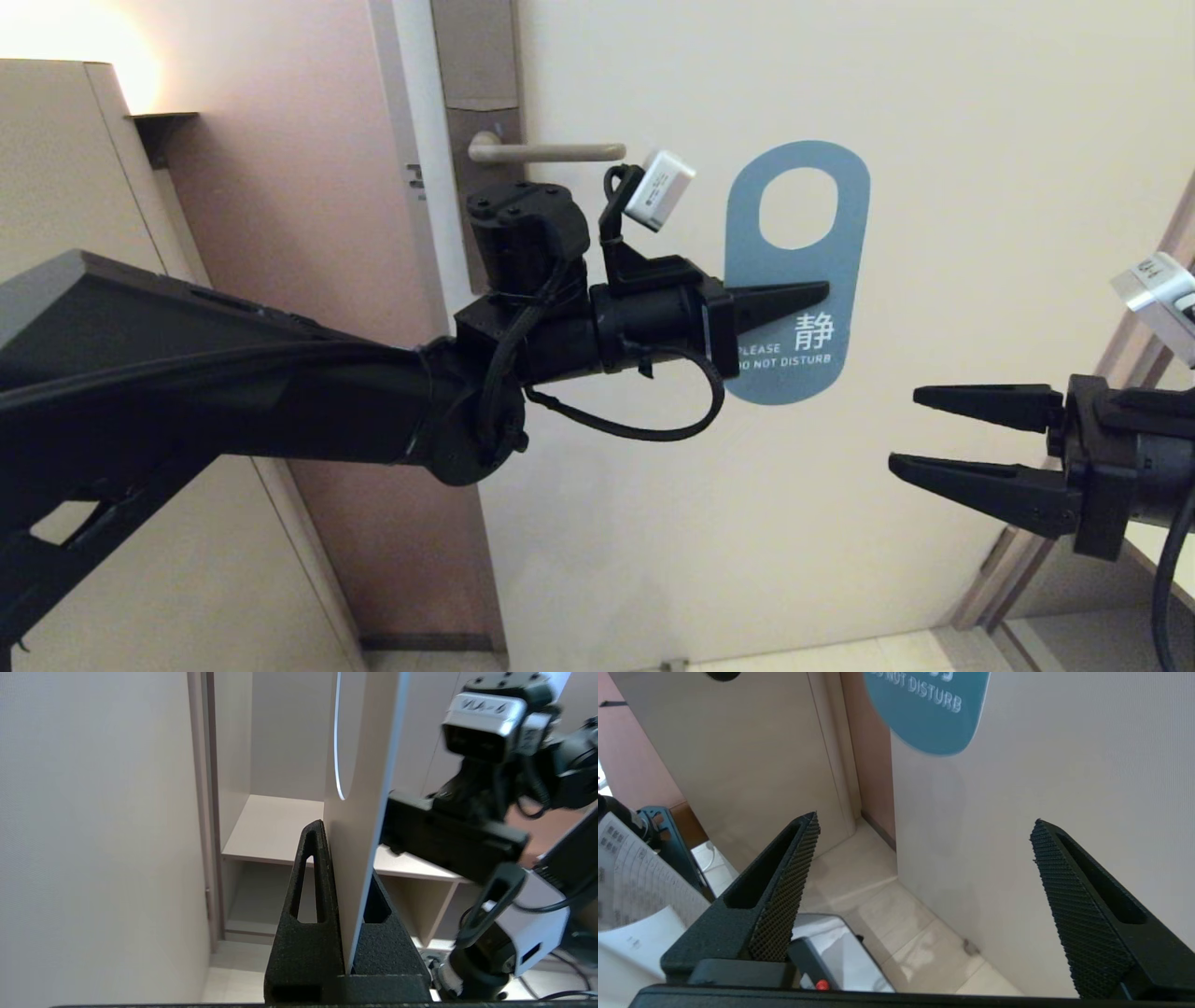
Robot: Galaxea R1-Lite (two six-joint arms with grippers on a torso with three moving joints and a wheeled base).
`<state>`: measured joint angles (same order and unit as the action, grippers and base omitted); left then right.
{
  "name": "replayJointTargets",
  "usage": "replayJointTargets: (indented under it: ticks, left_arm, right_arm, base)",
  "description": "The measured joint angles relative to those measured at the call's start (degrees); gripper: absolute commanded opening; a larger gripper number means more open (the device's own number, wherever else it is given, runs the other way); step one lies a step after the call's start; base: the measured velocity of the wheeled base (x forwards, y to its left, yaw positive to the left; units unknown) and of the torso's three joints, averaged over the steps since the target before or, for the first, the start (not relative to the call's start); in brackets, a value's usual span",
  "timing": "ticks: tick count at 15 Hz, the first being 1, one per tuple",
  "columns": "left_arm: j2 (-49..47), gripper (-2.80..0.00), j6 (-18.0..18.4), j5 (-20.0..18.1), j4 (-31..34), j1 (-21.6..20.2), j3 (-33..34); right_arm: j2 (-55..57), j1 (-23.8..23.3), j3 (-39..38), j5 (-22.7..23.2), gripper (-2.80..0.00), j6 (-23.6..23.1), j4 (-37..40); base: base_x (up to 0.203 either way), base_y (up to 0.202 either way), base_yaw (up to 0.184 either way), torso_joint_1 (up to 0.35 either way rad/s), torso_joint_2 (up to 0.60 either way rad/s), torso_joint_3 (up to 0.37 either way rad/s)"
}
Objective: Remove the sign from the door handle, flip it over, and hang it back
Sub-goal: Hand it to the other hand
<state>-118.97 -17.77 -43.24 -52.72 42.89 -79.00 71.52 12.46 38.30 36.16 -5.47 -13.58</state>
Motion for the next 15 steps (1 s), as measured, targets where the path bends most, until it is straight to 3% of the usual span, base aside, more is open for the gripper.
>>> replayJointTargets:
  ticks: [8,15]
  left_arm:
    - [1.34,-2.80,-9.89,-3.31,-7.76,2.19,2.84]
    - [1.38,-2.80,-14.99,-3.28,-16.36,4.49,7.03]
  right_arm:
    - [2.60,0.44,-0.44,2.36,0.00,0.27,-2.76]
    - [1.89,0.41,-2.24,2.34,0.00,0.08,-5.46]
  base:
    - [0.000,0.000,0.000,0.000,0.00,0.000]
    - [0.000,0.000,0.000,0.000,0.00,0.000]
